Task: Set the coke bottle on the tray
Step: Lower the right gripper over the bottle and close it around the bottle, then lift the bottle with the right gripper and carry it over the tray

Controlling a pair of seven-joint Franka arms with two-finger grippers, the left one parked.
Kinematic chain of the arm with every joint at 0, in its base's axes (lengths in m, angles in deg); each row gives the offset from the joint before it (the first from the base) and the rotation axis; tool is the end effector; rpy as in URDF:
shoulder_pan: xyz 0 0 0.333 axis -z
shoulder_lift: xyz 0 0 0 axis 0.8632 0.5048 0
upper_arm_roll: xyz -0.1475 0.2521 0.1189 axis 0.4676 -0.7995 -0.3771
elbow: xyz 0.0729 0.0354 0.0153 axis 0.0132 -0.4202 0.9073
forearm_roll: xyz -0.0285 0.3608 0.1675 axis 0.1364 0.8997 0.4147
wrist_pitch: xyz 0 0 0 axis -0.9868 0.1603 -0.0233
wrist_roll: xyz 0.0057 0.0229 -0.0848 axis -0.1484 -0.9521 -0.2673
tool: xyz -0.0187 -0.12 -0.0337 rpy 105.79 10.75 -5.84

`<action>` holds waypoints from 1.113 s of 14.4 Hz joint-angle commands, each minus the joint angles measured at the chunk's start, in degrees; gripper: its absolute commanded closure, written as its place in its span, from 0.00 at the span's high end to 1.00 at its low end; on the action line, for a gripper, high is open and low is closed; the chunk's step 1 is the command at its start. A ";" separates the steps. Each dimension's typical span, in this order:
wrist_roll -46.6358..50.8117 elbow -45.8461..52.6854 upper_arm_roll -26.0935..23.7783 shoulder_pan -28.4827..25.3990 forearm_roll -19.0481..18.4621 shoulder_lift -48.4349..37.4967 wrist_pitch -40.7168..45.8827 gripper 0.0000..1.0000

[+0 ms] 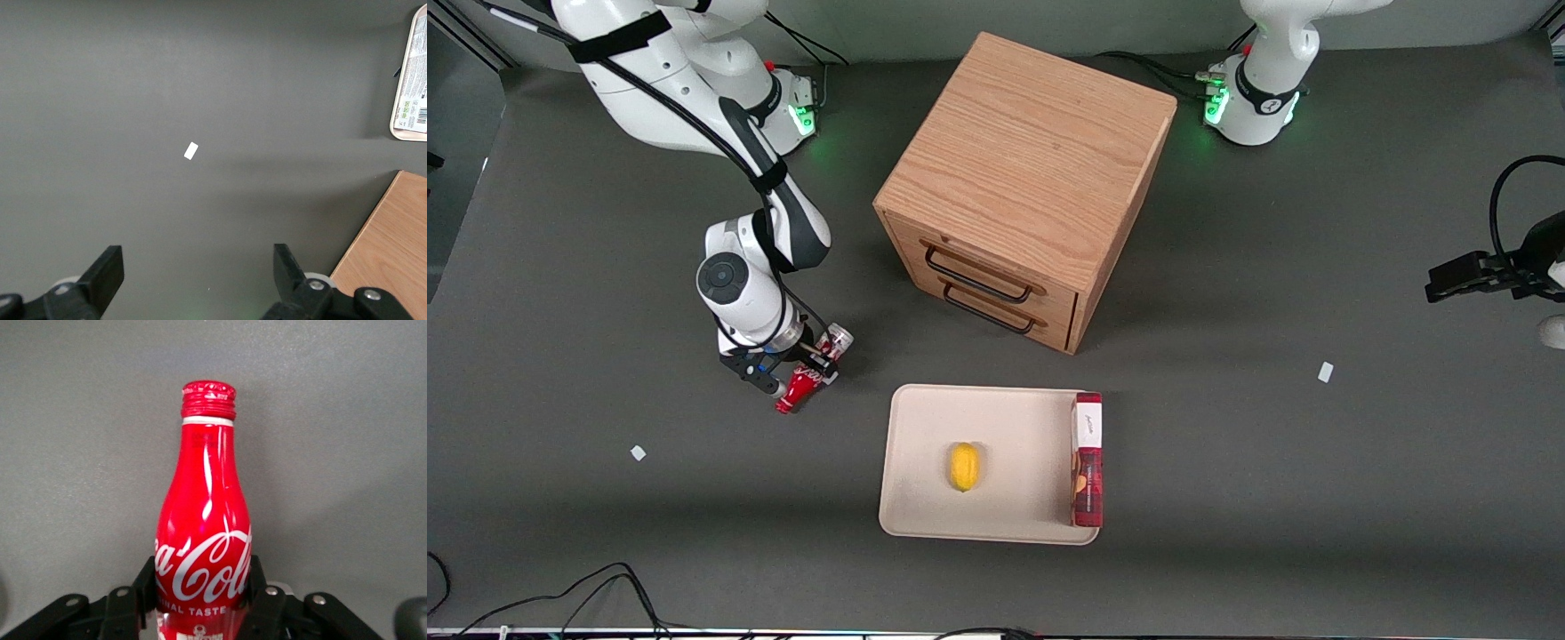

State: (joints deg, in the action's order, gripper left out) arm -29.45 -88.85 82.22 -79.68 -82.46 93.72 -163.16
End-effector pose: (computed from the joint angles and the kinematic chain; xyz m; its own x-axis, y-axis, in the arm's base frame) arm 0.5500 0.1579 0.1625 0.8379 -0.5431 0.0548 -0.5416 -0.8397 -0.0399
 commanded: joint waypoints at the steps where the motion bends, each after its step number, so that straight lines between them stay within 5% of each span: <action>1: -1.42 5.10 -0.46 0.32 0.58 -2.31 8.57 0.00; 8: -12.48 35.67 -0.46 0.58 -0.21 -1.19 42.78 0.00; 16: -21.78 63.11 -6.08 -0.65 -6.19 16.36 44.59 0.01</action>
State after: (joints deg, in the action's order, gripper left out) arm -46.35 -36.40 77.55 -80.28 -87.01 101.11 -118.22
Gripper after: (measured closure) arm 0.445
